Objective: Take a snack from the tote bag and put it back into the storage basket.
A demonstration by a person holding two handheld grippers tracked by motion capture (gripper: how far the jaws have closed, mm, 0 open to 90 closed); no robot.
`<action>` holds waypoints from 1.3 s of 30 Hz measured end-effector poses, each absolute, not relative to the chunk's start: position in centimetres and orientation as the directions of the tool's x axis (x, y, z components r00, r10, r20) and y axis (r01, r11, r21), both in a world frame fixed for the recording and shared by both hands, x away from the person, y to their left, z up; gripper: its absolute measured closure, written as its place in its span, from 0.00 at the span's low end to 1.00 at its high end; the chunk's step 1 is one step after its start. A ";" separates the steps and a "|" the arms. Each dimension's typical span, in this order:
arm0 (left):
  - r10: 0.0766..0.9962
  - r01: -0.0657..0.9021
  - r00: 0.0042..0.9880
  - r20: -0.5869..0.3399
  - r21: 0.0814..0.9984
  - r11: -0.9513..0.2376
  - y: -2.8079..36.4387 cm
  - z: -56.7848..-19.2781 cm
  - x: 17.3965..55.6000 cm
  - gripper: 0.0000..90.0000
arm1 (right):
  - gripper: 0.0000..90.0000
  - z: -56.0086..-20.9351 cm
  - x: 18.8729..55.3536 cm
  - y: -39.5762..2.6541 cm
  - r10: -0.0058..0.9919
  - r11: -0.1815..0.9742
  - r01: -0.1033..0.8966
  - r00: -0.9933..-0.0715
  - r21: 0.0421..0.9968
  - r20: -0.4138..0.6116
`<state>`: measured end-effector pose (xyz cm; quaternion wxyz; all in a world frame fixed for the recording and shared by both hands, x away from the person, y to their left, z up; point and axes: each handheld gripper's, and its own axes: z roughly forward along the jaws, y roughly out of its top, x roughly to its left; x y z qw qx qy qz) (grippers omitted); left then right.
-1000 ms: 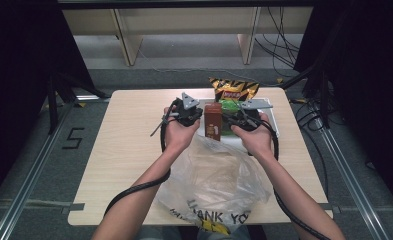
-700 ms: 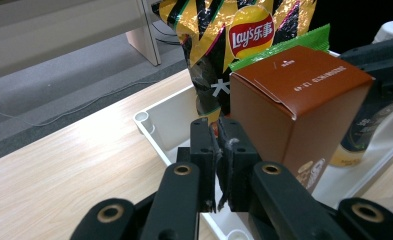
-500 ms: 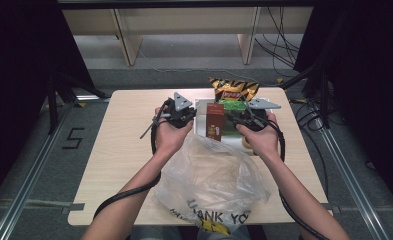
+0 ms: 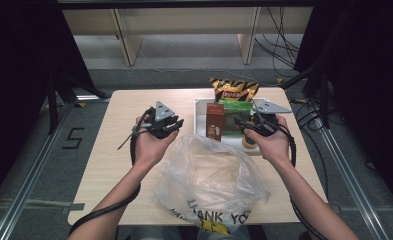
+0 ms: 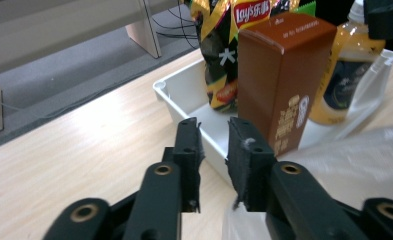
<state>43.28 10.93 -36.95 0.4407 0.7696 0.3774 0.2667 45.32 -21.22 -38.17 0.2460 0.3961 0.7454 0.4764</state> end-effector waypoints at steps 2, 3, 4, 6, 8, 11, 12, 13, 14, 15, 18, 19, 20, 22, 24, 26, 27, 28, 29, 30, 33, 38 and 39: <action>0.818 0.347 0.571 0.076 0.880 -0.324 11.8 -36.9 42.5 0.78 | 0.70 -38.2 44.9 -21.5 0.818 0.245 0.341 -0.575 0.907 -0.005; 0.823 0.346 0.566 0.055 0.890 -0.297 12.1 -37.0 42.2 0.77 | 0.69 -38.3 44.6 -21.5 0.821 0.226 0.356 -0.571 0.907 0.019; 0.824 0.346 0.565 0.051 0.892 -0.292 12.4 -37.1 41.8 0.75 | 0.68 -38.3 44.5 -21.7 0.825 0.231 0.346 -0.565 0.909 0.005; 0.824 0.345 0.565 0.048 0.893 -0.289 13.0 -37.1 41.2 0.73 | 0.66 -38.7 44.1 -21.8 0.828 0.222 0.348 -0.560 0.911 0.012; 0.824 0.350 0.565 0.040 0.893 -0.283 13.7 -37.3 40.5 0.70 | 0.65 -38.8 43.7 -22.3 0.820 0.242 0.379 -0.572 0.893 0.021; 0.830 0.354 0.556 0.039 0.893 -0.279 14.7 -37.5 39.4 0.68 | 0.63 -39.2 43.3 -22.7 0.827 0.211 0.379 -0.561 0.901 0.042; 0.831 0.354 0.555 0.041 0.892 -0.280 15.0 -37.6 39.2 0.67 | 0.62 -39.5 43.0 -22.9 0.837 0.197 0.374 -0.546 0.906 0.044; 0.830 0.353 0.556 0.038 0.894 -0.277 15.3 -37.7 38.9 0.66 | 0.62 -39.6 42.9 -23.0 0.833 0.192 0.377 -0.550 0.906 0.053; 0.831 0.353 0.555 0.040 0.893 -0.279 15.7 -37.9 38.5 0.66 | 0.61 -39.7 42.8 -23.3 0.832 0.201 0.370 -0.553 0.907 0.041; 0.833 0.356 0.552 0.041 0.892 -0.280 15.9 -38.1 38.3 0.64 | 0.60 -39.9 42.5 -23.3 0.838 0.182 0.386 -0.543 0.904 0.063; 0.836 0.369 0.548 0.024 0.890 -0.268 16.8 -38.9 37.4 0.62 | 0.59 -40.3 42.0 -23.8 0.830 0.192 0.404 -0.554 0.894 0.072; 0.839 0.374 0.543 0.024 0.888 -0.267 17.0 -39.2 37.2 0.61 | 0.59 -40.5 41.9 -24.0 0.838 0.189 0.390 -0.542 0.901 0.059; 0.839 0.373 0.543 0.028 0.888 -0.270 17.3 -39.4 36.9 0.60 | 0.58 -40.6 41.8 -24.1 0.842 0.187 0.395 -0.537 0.900 0.061; 0.845 0.375 0.534 0.024 0.889 -0.262 17.9 -40.0 36.2 0.59 | 0.58 -40.8 41.3 -24.4 0.836 0.188 0.408 -0.544 0.894 0.072; 0.851 0.379 0.525 0.014 0.891 -0.248 18.5 -40.5 35.6 0.58 | 0.57 -41.0 41.1 -24.8 0.832 0.205 0.398 -0.553 0.894 0.056; 0.857 0.385 0.515 0.005 0.892 -0.237 19.0 -41.0 35.0 0.57 | 0.57 -41.1 40.7 -24.8 0.837 0.194 0.406 -0.543 0.893 0.065; 0.862 0.395 0.506 -0.005 0.890 -0.227 19.3 -41.3 34.6 0.57 | 0.57 -41.1 40.6 -25.0 0.829 0.208 0.408 -0.555 0.889 0.061; 0.864 0.399 0.504 -0.009 0.889 -0.224 19.6 -41.6 34.3 0.56 | 0.57 -41.2 40.3 -25.3 0.826 0.233 0.413 -0.563 0.880 0.045; 0.865 0.404 0.501 -0.017 0.889 -0.216 19.8 -42.0 34.0 0.56 | 0.57 -41.3 40.2 -25.3 0.827 0.229 0.415 -0.560 0.880 0.049; 0.870 0.413 0.493 -0.021 0.885 -0.213 20.1 -42.2 33.7 0.55 | 0.57 -41.4 40.1 -25.3 0.835 0.217 0.402 -0.549 0.889 0.044; 0.872 0.409 0.489 -0.030 0.890 -0.199 20.5 -43.1 32.5 0.55 | 0.57 -41.8 39.7 -25.1 0.831 0.214 0.433 -0.552 0.875 0.070; 0.880 0.389 0.471 -0.064 0.910 -0.142 20.8 -44.8 30.5 0.55 | 0.56 -42.4 39.4 -25.5 0.820 0.213 0.415 -0.569 0.885 0.070; 0.880 0.392 0.469 -0.077 0.911 -0.129 20.9 -45.2 30.2 0.55 | 0.56 -42.5 39.4 -25.5 0.821 0.216 0.418 -0.567 0.882 0.067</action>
